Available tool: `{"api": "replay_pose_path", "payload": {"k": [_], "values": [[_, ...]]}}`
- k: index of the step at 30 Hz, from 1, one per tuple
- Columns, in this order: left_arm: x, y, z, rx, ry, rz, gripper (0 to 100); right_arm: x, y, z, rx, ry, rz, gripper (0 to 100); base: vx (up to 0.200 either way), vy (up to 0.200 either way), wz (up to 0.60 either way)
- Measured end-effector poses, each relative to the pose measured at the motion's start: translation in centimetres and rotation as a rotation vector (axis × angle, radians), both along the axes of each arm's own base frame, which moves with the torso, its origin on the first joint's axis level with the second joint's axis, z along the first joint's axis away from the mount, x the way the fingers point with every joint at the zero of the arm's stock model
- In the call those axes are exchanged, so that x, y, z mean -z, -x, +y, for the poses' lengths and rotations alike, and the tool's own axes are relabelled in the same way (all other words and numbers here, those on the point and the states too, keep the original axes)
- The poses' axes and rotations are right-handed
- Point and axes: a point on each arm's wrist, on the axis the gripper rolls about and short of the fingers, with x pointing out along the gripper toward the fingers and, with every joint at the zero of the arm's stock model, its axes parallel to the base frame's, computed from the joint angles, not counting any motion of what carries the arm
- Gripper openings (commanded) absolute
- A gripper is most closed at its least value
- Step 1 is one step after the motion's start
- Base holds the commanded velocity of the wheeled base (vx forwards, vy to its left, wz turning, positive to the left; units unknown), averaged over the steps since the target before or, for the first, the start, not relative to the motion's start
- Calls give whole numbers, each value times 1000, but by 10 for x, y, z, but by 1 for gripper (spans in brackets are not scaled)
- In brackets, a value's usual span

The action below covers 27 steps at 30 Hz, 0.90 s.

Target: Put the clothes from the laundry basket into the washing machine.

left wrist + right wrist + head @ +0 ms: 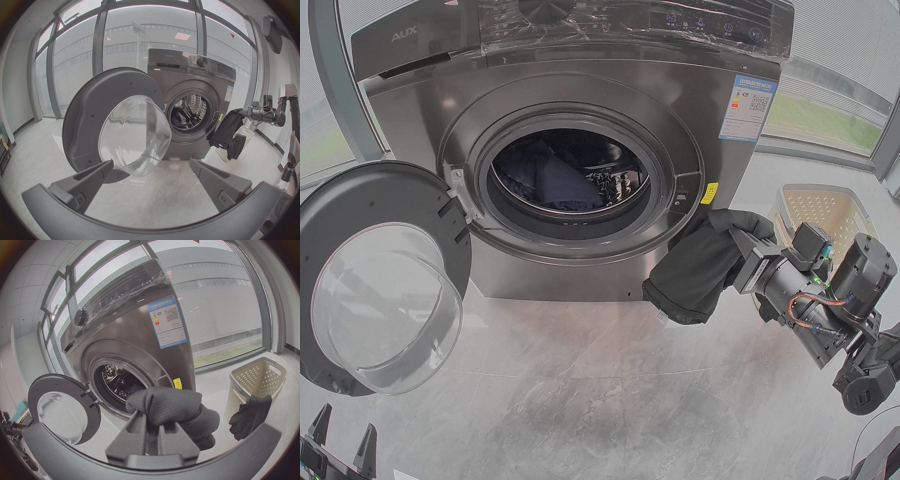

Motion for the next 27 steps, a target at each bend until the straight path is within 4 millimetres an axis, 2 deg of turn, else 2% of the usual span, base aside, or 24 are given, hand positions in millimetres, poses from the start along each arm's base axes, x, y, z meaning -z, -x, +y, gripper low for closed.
{"api": "replay_pose_path", "payload": {"k": [2,20,23,27], "values": [[0,0,0,0,0,0,100,0,0,0,0,0,0,0,0,200,0],[0,0,0,0,0,0,100,2,0,2,-8,-1,10,0,0,0,0],[0,0,0,0,0,0,100,3,0,2,-9,-1,11,0,-200,0,0],[0,0,0,-2,-2,0,100,4,1,4,-16,2,15,0,0,0,0]]}}
